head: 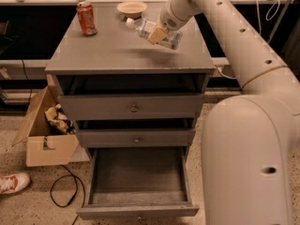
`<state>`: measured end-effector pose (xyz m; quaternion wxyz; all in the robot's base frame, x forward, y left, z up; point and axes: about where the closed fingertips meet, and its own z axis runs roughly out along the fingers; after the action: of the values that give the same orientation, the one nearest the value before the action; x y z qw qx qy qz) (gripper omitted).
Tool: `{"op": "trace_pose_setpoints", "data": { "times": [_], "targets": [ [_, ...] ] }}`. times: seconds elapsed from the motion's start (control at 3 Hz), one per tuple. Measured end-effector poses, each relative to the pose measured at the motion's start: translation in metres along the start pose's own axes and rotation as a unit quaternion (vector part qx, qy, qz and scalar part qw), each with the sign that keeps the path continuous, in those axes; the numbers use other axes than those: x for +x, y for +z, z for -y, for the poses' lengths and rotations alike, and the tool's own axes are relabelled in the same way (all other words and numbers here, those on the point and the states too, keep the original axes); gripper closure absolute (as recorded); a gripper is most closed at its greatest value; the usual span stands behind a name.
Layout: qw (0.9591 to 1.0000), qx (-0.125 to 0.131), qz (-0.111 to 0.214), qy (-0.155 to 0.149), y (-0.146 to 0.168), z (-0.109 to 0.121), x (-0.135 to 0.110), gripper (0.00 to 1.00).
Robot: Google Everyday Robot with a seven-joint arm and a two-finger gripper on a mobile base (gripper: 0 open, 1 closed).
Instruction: Pick blue plastic bottle from bottom drawer and place on counter
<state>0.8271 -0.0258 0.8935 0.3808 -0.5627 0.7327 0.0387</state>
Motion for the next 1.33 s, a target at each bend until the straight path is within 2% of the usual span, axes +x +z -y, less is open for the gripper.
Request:
{"op": "trace_pose_setpoints", "data": {
  "times": [0.33, 1.0, 1.33],
  "targets": [
    [0.9999, -0.010, 0.008, 0.011, 0.014, 0.005, 0.001, 0.61],
    [0.9991, -0.025, 0.025, 0.021, 0.025, 0.009, 0.000, 0.01],
    [0.9990, -0.025, 0.028, 0.023, 0.021, 0.012, 0.002, 0.00]
  ]
}}
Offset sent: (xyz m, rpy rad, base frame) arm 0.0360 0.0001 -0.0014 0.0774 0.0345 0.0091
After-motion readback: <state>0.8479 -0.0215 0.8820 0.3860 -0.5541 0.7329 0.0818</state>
